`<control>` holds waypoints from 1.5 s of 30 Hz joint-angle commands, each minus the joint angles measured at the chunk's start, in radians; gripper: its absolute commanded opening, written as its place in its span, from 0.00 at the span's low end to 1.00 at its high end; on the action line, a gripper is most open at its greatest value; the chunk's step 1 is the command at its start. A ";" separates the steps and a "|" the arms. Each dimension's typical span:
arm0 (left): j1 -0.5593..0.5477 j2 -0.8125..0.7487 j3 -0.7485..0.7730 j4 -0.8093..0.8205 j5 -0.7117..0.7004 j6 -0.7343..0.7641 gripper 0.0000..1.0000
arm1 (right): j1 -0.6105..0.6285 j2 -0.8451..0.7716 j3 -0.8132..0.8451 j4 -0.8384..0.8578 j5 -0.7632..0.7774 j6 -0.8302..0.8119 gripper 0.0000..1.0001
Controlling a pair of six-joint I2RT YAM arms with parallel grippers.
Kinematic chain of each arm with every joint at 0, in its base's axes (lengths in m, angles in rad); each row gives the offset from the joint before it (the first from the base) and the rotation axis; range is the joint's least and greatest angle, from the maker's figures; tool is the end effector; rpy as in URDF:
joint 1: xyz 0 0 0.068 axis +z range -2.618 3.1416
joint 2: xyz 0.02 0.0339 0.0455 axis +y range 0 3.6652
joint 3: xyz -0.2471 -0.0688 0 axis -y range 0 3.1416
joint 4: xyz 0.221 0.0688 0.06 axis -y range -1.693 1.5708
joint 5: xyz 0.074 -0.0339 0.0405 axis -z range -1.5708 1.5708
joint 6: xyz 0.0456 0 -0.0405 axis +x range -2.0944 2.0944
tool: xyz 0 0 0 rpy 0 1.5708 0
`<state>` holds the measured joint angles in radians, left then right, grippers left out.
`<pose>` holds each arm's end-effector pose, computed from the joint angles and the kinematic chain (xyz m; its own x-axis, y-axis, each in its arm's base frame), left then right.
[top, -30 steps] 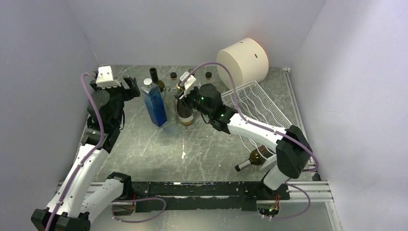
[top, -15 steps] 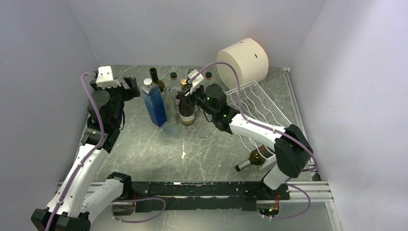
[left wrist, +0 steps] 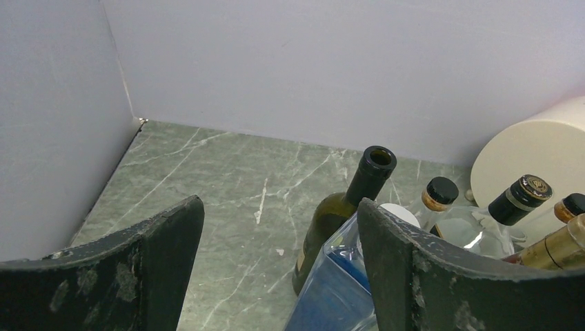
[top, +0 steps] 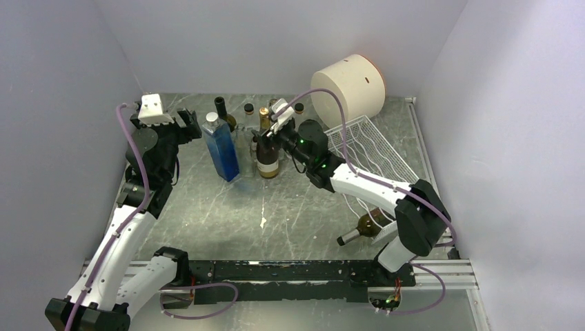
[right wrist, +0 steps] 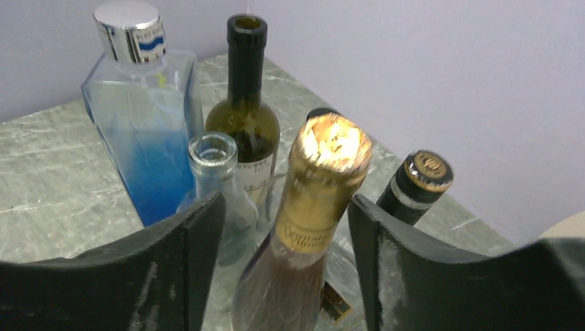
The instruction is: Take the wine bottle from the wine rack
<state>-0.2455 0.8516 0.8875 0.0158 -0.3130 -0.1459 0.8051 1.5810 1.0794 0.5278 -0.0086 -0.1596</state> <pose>0.1908 -0.0333 0.3734 0.0593 -0.1575 -0.9857 -0.0590 0.9852 -0.1609 0.2525 0.2632 0.3101 0.1334 -0.0905 -0.9869 -0.7147 0.6811 -0.1591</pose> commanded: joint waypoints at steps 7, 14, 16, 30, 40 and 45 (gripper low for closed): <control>0.008 -0.006 0.033 0.006 0.008 -0.005 0.86 | -0.004 -0.136 0.068 -0.101 0.049 -0.074 0.98; 0.008 -0.008 0.032 0.006 0.020 -0.010 0.86 | -0.006 -0.351 -0.018 -0.424 0.030 -0.267 1.00; 0.007 -0.008 0.029 0.009 0.034 -0.013 0.86 | -0.006 -0.414 -0.039 -0.534 0.029 -0.331 1.00; 0.006 0.010 0.030 0.003 0.054 -0.030 0.86 | 0.031 -0.671 -0.177 -1.379 -0.152 -0.604 1.00; 0.006 0.032 0.037 -0.005 0.051 -0.032 0.86 | 0.138 -0.696 -0.362 -1.568 -0.021 -0.744 0.99; 0.006 0.031 0.035 -0.002 0.048 -0.030 0.86 | 0.165 -0.636 -0.368 -1.560 0.024 -0.782 0.94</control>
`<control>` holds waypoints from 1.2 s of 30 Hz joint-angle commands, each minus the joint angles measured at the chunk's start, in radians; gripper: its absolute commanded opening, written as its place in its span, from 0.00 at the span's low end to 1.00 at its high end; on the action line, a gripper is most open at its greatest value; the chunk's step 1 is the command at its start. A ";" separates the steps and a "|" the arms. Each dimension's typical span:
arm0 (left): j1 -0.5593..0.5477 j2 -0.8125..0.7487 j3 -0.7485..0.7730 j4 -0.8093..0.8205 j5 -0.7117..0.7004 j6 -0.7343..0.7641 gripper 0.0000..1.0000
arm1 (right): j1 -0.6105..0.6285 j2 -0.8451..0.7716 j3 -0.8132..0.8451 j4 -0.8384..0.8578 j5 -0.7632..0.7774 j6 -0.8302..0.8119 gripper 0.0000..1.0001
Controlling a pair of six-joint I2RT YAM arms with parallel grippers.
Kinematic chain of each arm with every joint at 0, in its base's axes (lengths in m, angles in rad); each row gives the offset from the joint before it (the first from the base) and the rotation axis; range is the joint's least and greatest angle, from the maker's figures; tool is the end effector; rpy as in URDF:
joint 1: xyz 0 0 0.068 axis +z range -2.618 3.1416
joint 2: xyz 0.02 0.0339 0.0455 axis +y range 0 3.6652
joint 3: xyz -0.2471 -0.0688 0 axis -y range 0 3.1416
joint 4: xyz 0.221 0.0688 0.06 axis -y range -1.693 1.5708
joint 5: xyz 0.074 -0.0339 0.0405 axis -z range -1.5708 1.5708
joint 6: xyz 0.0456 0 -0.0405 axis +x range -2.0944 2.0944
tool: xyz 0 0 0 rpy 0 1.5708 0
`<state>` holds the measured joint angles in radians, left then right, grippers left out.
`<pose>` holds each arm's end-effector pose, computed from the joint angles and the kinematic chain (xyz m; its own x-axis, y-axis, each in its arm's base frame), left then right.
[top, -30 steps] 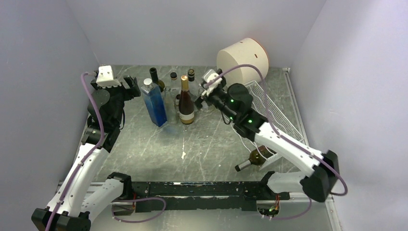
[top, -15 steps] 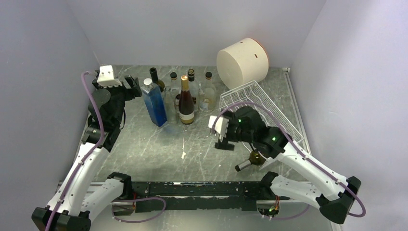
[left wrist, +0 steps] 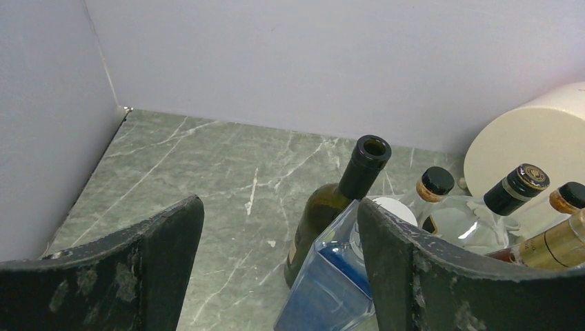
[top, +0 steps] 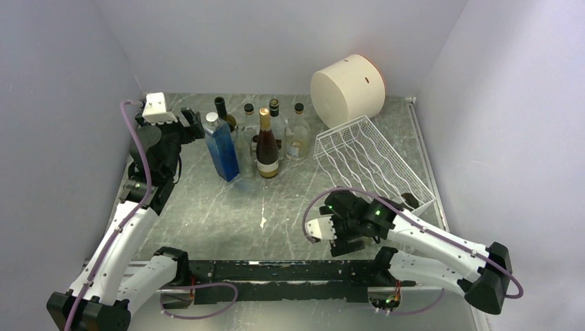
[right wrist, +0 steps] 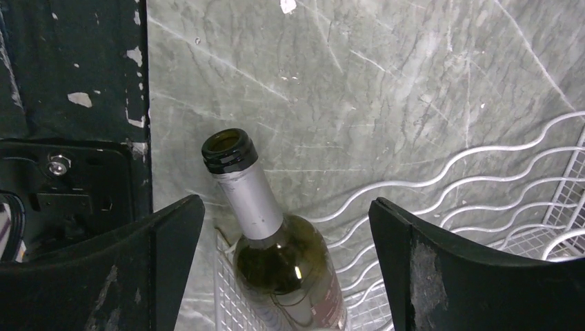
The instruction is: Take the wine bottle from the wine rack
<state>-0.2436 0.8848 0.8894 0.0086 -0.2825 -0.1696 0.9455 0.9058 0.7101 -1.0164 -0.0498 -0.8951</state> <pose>0.1991 -0.0364 0.3673 0.0192 -0.1718 -0.9849 -0.0361 0.9844 -0.1724 0.0789 0.1132 0.2119 0.2970 -0.9199 -0.2559 -0.9405 -0.2356 -0.2448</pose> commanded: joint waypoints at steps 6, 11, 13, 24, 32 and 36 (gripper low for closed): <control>0.004 -0.013 0.034 0.005 0.014 -0.005 0.86 | 0.074 0.159 0.025 -0.044 0.149 -0.051 0.92; 0.004 -0.020 0.035 0.005 0.016 -0.006 0.86 | 0.080 0.207 0.000 -0.019 0.216 -0.074 0.93; 0.004 -0.023 0.034 0.004 0.017 -0.007 0.87 | 0.092 0.242 0.002 -0.021 0.217 -0.076 0.93; 0.004 -0.036 0.033 0.006 0.017 -0.010 0.87 | 0.148 0.302 -0.093 0.080 0.308 -0.088 0.88; 0.004 -0.041 0.033 0.005 0.016 -0.012 0.87 | 0.182 0.320 -0.146 0.132 0.327 -0.123 0.74; 0.003 -0.046 0.032 0.005 0.012 -0.010 0.87 | 0.192 0.310 -0.153 0.139 0.313 -0.128 0.67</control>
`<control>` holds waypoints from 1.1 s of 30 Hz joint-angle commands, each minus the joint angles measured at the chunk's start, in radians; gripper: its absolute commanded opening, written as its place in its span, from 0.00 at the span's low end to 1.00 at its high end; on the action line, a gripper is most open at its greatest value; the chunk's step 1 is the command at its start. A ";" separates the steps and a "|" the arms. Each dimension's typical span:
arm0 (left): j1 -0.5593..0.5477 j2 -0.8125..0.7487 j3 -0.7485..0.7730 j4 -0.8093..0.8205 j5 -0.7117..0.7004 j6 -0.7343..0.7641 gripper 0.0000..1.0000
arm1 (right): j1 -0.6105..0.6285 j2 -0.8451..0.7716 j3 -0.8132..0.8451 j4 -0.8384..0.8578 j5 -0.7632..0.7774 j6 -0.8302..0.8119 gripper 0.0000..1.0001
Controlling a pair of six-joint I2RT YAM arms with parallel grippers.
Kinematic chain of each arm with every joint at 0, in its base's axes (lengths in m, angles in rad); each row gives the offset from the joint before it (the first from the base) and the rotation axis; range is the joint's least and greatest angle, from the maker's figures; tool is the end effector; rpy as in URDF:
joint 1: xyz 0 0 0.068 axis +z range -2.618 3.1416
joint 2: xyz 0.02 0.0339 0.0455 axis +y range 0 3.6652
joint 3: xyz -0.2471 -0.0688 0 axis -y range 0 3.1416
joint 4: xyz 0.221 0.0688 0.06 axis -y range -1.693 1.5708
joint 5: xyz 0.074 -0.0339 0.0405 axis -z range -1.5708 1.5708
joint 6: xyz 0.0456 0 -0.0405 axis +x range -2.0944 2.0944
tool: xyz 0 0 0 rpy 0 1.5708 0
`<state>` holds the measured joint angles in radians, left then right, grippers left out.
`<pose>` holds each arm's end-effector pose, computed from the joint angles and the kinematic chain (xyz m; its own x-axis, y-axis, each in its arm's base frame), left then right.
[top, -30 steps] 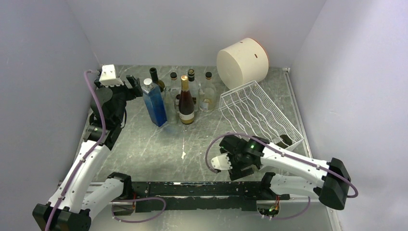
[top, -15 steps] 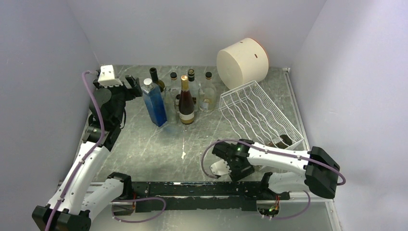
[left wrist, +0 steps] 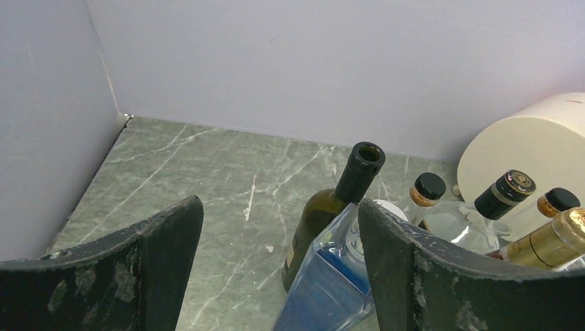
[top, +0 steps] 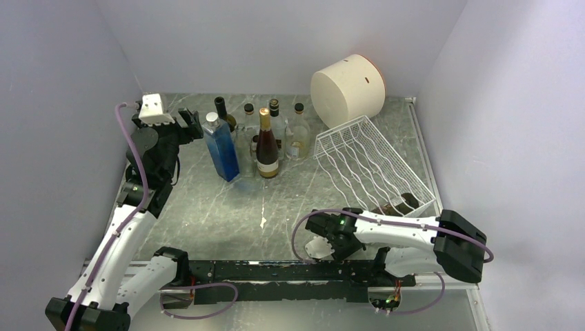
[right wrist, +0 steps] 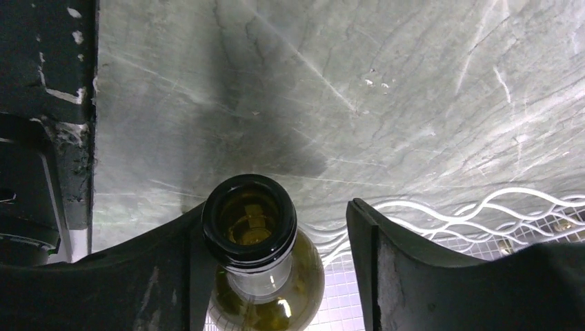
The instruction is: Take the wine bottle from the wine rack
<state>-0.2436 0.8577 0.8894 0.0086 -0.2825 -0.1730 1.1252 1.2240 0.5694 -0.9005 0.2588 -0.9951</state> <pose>0.1923 -0.0347 0.3721 0.0452 -0.1816 -0.9823 -0.0314 0.9826 -0.1831 0.0751 0.1301 0.1409 0.4956 -0.8437 0.2061 -0.8354 -0.5280 -0.1525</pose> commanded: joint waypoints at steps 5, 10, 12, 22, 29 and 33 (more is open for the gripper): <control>0.003 -0.018 0.033 0.005 0.013 -0.007 0.87 | 0.036 0.004 0.009 0.005 -0.040 -0.031 0.53; 0.003 -0.017 0.031 0.006 0.008 -0.005 0.87 | 0.066 0.028 0.020 -0.002 -0.060 -0.031 0.36; 0.003 -0.017 0.031 0.007 0.006 -0.003 0.87 | 0.078 0.031 0.024 -0.002 -0.074 -0.030 0.34; 0.003 -0.011 0.031 0.006 0.007 -0.005 0.87 | 0.103 0.088 0.161 0.069 -0.159 0.064 0.10; 0.003 -0.008 0.031 0.007 0.011 -0.003 0.87 | 0.143 0.150 0.294 0.196 -0.205 0.174 0.00; 0.003 -0.006 0.033 0.006 0.012 -0.003 0.87 | 0.181 0.168 0.344 0.279 -0.185 0.217 0.00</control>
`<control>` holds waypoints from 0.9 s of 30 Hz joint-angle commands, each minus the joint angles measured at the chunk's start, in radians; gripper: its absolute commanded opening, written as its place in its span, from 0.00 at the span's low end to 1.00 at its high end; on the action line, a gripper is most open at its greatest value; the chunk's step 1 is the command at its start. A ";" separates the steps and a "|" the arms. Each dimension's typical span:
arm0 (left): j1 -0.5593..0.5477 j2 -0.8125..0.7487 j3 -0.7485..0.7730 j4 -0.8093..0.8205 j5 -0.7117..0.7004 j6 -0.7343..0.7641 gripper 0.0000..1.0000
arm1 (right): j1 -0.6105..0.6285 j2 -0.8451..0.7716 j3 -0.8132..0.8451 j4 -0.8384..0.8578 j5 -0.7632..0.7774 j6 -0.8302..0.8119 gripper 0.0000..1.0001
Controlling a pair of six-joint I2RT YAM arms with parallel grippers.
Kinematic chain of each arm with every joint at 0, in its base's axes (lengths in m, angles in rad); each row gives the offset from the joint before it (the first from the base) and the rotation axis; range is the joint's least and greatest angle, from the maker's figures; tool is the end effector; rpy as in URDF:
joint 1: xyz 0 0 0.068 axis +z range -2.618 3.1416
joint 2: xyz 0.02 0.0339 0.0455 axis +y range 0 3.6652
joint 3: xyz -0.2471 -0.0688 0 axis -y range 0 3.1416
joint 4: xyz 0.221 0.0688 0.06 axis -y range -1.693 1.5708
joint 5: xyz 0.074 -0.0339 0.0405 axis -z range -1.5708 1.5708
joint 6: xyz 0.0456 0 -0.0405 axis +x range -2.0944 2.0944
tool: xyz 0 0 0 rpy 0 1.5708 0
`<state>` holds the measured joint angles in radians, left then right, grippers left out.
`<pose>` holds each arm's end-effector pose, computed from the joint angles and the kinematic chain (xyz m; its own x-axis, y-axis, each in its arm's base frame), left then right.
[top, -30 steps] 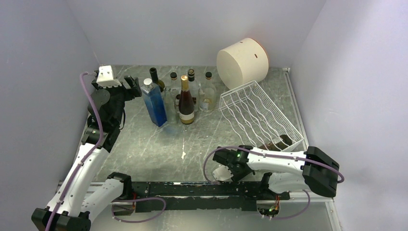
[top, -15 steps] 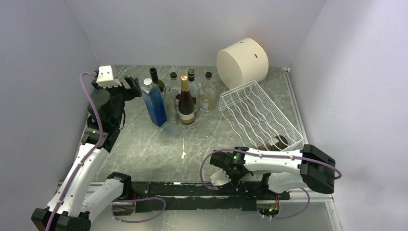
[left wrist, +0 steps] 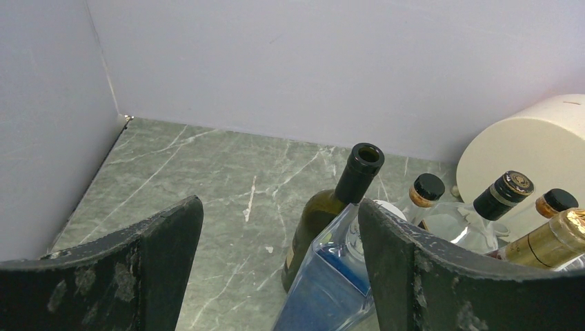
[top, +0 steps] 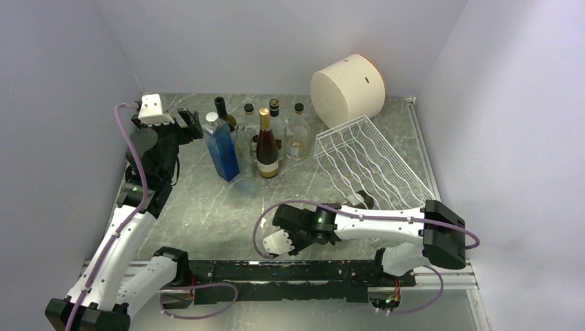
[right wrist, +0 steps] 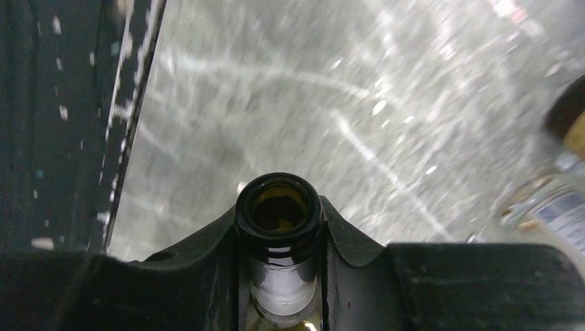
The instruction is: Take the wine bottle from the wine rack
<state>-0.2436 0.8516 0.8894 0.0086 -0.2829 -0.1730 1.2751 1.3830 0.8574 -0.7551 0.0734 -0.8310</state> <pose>0.1908 -0.0343 0.3732 0.0511 -0.1830 -0.9818 -0.0307 0.9823 -0.1847 0.0700 0.2184 0.1828 0.5119 -0.8474 -0.1409 -0.8453 -0.4676 -0.2586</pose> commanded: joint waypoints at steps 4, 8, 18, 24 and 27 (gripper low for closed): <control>0.003 0.000 0.033 0.007 0.013 -0.004 0.87 | 0.049 0.009 0.092 0.211 -0.038 0.081 0.00; 0.003 0.001 0.033 0.006 0.013 -0.004 0.87 | 0.052 -0.017 0.122 0.300 -0.045 0.132 0.00; 0.003 0.000 0.034 0.004 0.018 -0.008 0.87 | -0.021 -0.252 0.098 0.657 -0.057 0.346 0.00; 0.003 0.000 0.032 0.005 0.020 -0.012 0.87 | -0.192 -0.299 0.036 0.939 -0.084 0.549 0.00; 0.003 0.004 0.031 0.005 0.020 -0.011 0.87 | -0.242 -0.265 0.048 1.017 -0.025 0.592 0.00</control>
<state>-0.2436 0.8528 0.8894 0.0086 -0.2825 -0.1738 1.0836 1.0977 0.9009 0.0151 -0.0071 -0.3382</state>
